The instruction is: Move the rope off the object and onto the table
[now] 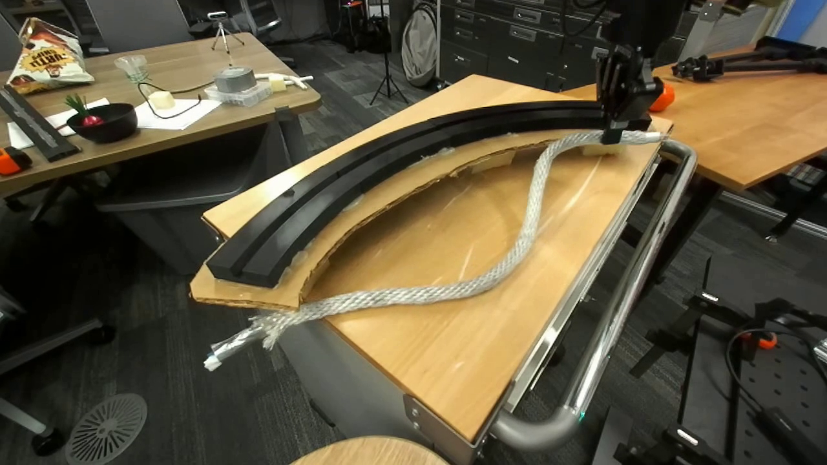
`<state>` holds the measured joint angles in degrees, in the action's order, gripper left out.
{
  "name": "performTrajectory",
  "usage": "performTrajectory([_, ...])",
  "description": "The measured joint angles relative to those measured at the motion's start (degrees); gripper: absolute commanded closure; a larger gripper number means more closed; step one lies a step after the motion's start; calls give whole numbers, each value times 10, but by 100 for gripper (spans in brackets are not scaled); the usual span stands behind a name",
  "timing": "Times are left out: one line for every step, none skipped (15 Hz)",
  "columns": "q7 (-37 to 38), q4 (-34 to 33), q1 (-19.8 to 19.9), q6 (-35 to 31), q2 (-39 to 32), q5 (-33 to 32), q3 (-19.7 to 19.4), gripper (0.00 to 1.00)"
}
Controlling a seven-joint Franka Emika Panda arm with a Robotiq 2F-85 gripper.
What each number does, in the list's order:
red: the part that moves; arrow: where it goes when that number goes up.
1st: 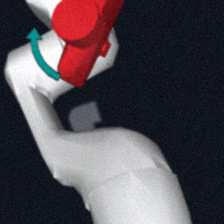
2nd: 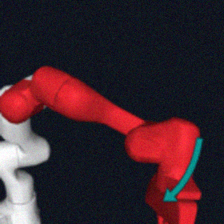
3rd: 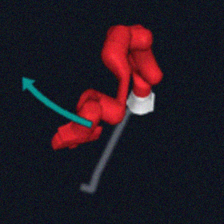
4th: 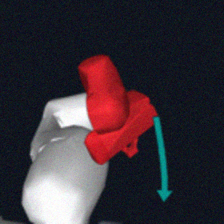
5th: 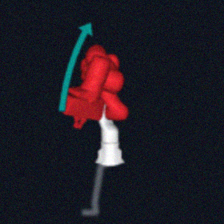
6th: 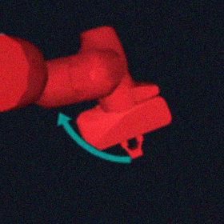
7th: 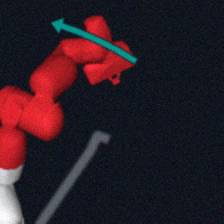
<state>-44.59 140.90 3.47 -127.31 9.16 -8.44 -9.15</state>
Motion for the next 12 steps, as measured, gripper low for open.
performTrajectory([0,0,1,-14,-15,2,0,94])
performTrajectory([0,-1,2,-26,-30,4,0,94])
performTrajectory([1,-3,3,-37,-44,7,0,94])
performTrajectory([3,-4,4,-47,-57,9,0,94])
performTrajectory([7,-5,7,-56,-68,9,0,94])
performTrajectory([13,-7,10,-66,-78,9,0,94])
performTrajectory([21,-9,15,-74,-86,8,0,94])
performTrajectory([31,-11,20,-83,-90,4,0,94])
performTrajectory([45,-12,24,-92,-93,-4,0,94])
performTrajectory([61,-12,28,-100,-93,-17,0,94])
performTrajectory([82,-13,32,-107,-93,-35,-1,94])
performTrajectory([104,-14,37,-114,-93,-56,-2,94])
